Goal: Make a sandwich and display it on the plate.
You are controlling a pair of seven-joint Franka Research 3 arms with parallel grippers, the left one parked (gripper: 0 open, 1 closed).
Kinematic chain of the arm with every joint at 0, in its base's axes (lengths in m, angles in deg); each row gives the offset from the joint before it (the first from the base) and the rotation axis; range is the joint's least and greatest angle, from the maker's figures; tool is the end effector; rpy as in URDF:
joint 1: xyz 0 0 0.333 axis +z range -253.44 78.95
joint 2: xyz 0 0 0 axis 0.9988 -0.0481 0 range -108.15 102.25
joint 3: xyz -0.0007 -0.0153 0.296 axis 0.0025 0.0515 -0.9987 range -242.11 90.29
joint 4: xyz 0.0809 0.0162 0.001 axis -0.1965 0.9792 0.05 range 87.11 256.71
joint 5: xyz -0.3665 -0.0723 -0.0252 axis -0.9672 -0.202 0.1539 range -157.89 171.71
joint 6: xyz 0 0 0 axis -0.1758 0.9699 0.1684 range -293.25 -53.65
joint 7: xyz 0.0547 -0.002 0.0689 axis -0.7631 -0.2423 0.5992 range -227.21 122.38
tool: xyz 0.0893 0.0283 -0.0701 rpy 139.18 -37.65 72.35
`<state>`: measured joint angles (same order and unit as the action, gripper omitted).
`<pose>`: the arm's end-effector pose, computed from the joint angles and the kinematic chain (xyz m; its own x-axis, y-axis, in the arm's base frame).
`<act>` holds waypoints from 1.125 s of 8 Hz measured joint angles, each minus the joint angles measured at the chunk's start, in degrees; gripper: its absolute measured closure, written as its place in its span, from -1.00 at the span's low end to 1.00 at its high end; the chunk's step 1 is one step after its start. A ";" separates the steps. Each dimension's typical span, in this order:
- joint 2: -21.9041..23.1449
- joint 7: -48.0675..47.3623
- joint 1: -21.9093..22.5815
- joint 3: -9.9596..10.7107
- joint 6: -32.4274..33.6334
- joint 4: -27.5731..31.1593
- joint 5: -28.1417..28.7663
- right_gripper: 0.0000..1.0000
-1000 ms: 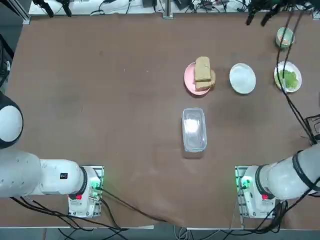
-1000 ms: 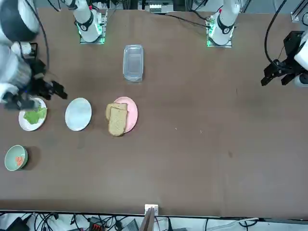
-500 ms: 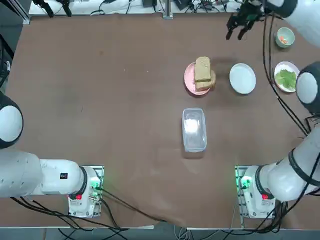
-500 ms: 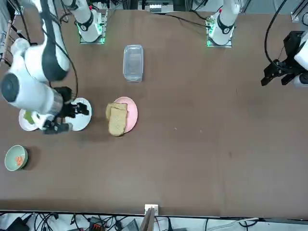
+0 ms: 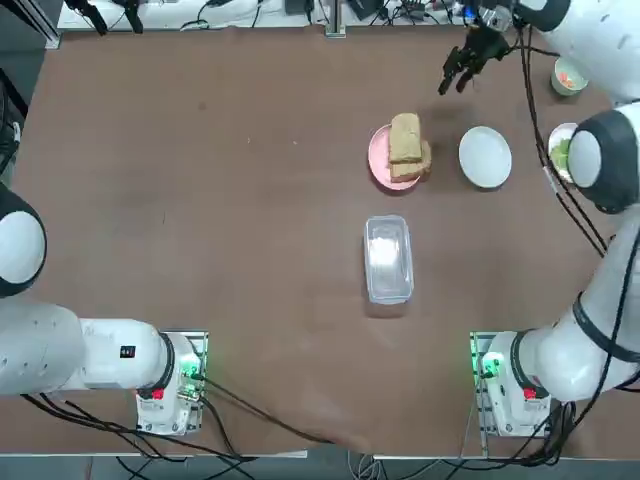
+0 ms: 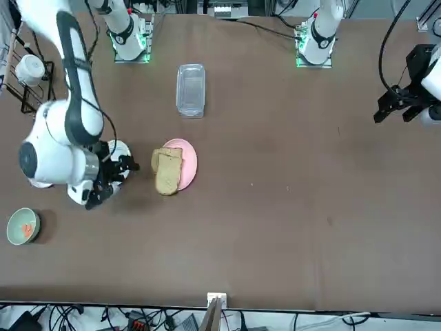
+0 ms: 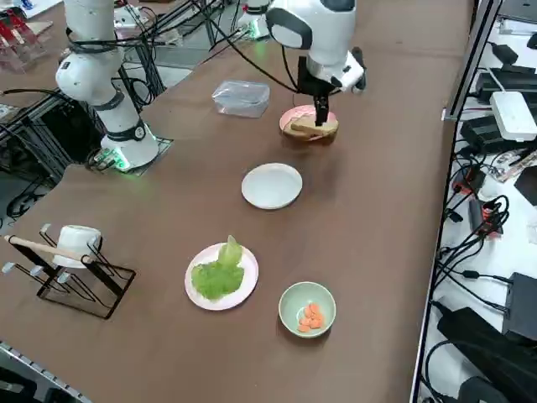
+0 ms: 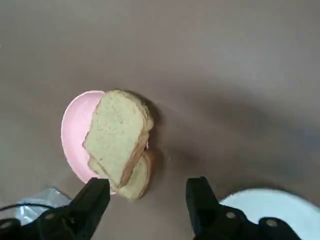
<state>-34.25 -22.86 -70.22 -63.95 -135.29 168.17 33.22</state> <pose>0.6407 0.1127 0.3153 0.8987 0.4366 -0.0421 0.3944 -0.8463 -0.3580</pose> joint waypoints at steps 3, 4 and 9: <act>-8.51 4.61 -0.18 -0.02 0.11 -8.77 5.54 -0.91; -10.12 5.05 -0.24 -0.03 0.21 -10.18 7.90 -0.91; -14.15 5.35 0.50 -0.89 0.43 -11.36 12.27 -0.91</act>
<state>-48.39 -17.51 -69.72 -64.84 -134.87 156.81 45.49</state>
